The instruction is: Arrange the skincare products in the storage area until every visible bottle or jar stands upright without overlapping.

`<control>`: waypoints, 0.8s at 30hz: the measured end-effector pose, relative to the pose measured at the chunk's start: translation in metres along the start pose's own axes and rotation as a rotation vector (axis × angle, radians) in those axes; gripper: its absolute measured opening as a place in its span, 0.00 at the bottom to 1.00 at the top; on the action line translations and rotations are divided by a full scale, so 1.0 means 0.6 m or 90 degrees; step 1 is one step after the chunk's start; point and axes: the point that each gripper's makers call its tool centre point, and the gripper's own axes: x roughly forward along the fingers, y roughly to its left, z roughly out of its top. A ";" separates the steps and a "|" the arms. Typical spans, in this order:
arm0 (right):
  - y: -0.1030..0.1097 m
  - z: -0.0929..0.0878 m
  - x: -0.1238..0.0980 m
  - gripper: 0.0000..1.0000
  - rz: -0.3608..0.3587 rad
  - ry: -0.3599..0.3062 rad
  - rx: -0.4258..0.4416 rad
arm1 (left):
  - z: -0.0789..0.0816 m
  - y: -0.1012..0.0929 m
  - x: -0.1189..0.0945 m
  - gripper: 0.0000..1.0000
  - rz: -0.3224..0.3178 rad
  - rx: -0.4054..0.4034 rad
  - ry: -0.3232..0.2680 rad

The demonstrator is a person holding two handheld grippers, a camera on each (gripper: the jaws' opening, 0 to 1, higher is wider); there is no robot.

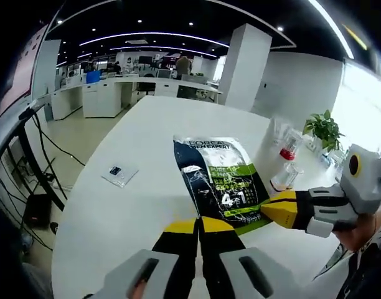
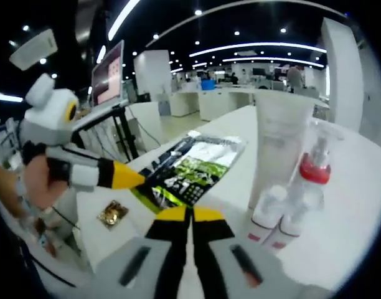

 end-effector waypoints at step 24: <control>-0.022 -0.068 0.008 0.01 -0.024 0.063 0.012 | -0.060 -0.009 0.036 0.01 -0.016 -0.030 0.072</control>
